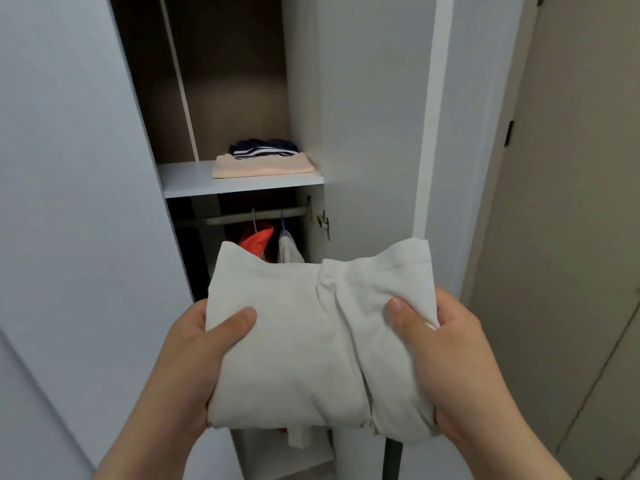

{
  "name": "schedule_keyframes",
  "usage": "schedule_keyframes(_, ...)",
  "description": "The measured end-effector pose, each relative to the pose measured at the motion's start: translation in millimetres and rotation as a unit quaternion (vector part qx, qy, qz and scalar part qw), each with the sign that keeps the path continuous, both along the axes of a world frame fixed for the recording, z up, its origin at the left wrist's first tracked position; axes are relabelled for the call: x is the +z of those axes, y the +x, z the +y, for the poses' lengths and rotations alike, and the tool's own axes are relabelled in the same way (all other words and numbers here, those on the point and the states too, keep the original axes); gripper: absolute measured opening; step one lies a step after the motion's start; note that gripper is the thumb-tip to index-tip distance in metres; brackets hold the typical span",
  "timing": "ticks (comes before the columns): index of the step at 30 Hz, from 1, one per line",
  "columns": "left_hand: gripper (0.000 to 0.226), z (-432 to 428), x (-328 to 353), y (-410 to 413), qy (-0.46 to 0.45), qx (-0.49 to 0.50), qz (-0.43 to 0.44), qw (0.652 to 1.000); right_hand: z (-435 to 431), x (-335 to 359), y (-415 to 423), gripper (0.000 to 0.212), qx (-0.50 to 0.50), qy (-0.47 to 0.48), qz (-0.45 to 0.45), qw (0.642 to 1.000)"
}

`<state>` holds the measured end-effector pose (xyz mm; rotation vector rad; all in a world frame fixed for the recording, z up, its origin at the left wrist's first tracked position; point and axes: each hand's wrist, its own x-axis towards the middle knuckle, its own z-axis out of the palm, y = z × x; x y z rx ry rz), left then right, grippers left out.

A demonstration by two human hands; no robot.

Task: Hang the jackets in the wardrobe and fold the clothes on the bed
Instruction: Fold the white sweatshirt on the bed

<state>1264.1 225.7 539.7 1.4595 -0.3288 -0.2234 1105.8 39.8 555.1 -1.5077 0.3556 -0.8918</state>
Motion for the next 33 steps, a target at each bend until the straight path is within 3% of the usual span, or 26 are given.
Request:
schedule_keyframes(9, 0.014, 13, 13, 94, -0.036, 0.076, -0.020, 0.996, 6, 25, 115, 0.031, 0.039, -0.069, -0.001, 0.997)
schedule_keyframes(16, 0.036, 15, 41, 198, -0.071, 0.058, -0.067, 0.994, 15, 45, 215, 0.035, 0.011, -0.097, -0.051, 0.994)
schedule_keyframes(20, 0.003, 7, 59, 247, -0.084, 0.043, -0.104, 0.990, 16, 61, 263, 0.034, -0.020, -0.113, -0.067, 0.991)
schedule_keyframes(28, 0.006, -18, 89, 284, -0.082, 0.047, -0.161, 0.982, -3, 88, 301, 0.033, -0.033, -0.080, -0.076, 0.993)
schedule_keyframes(33, 0.005, -49, 108, 303, -0.068, 0.072, -0.162, 0.982, -32, 109, 322, 0.033, -0.080, -0.173, -0.041, 0.981)
